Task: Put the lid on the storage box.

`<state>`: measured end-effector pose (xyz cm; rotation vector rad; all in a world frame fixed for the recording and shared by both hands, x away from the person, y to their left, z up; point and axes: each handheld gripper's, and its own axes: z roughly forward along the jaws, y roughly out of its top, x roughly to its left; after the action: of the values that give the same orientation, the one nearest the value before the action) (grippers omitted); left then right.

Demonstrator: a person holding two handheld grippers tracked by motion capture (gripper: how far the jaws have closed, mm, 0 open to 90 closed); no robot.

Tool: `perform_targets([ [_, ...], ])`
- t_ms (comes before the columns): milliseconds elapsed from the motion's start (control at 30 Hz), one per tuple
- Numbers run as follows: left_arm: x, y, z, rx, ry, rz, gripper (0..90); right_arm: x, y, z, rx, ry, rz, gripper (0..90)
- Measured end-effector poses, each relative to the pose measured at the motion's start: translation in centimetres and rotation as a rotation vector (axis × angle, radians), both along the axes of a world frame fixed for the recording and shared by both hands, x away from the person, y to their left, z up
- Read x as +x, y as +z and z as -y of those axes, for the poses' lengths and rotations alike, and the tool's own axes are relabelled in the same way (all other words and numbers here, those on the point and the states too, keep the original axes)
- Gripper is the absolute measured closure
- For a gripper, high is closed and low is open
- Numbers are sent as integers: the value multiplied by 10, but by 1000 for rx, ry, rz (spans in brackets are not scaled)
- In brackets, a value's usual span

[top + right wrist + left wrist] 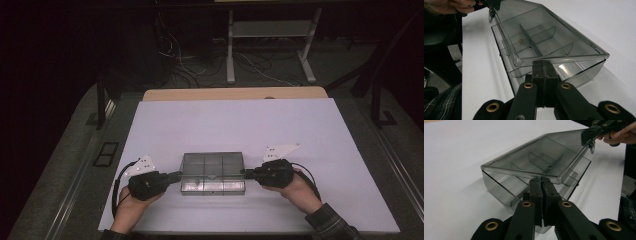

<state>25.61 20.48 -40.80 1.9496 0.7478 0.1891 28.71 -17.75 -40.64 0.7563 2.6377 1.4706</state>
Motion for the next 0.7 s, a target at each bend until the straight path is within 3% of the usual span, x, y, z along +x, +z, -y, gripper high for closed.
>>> perform_targets([
  [700, 5, -12, 1, 75, -10, -19, 884, 4, -11, -1, -80, 10, -5, 894],
])
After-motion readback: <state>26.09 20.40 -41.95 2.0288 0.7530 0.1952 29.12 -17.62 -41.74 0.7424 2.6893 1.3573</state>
